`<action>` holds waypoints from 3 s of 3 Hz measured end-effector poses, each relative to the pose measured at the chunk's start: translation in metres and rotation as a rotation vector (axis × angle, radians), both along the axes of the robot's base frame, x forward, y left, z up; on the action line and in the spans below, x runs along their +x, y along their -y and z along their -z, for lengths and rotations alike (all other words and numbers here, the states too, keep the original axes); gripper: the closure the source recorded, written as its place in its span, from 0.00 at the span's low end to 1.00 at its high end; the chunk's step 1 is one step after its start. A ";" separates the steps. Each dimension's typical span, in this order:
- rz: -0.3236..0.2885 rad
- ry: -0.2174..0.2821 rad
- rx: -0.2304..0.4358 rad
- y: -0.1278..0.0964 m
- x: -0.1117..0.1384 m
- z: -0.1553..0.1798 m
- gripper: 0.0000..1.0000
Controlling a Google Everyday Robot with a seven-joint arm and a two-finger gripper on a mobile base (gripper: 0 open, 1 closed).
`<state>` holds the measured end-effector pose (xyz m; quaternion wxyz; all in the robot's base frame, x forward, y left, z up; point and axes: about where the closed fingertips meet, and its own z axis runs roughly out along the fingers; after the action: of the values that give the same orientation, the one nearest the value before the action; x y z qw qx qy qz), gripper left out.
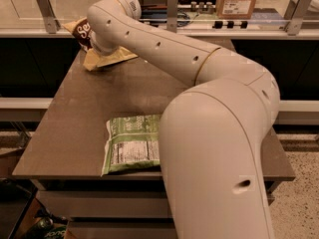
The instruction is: Pick brown chip bag
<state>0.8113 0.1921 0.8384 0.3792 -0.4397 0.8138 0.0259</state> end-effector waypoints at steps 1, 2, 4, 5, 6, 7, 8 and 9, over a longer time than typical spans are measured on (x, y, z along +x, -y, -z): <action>-0.002 -0.003 -0.002 -0.001 0.000 0.003 0.66; -0.003 -0.006 -0.004 -0.002 0.000 0.005 0.89; -0.004 -0.009 -0.005 -0.003 -0.001 0.008 1.00; -0.004 -0.009 -0.005 -0.003 -0.001 0.008 1.00; -0.004 -0.009 -0.005 -0.003 0.000 0.007 1.00; -0.004 -0.009 -0.005 -0.003 0.000 0.006 1.00; -0.004 -0.009 -0.005 -0.003 0.000 0.006 1.00; -0.004 -0.008 -0.005 -0.003 0.000 0.006 1.00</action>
Offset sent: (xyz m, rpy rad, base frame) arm -0.0002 0.0010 -0.0025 -0.0017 0.0029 0.0014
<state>0.8108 0.1951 0.8321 0.3748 -0.4422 0.8144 0.0267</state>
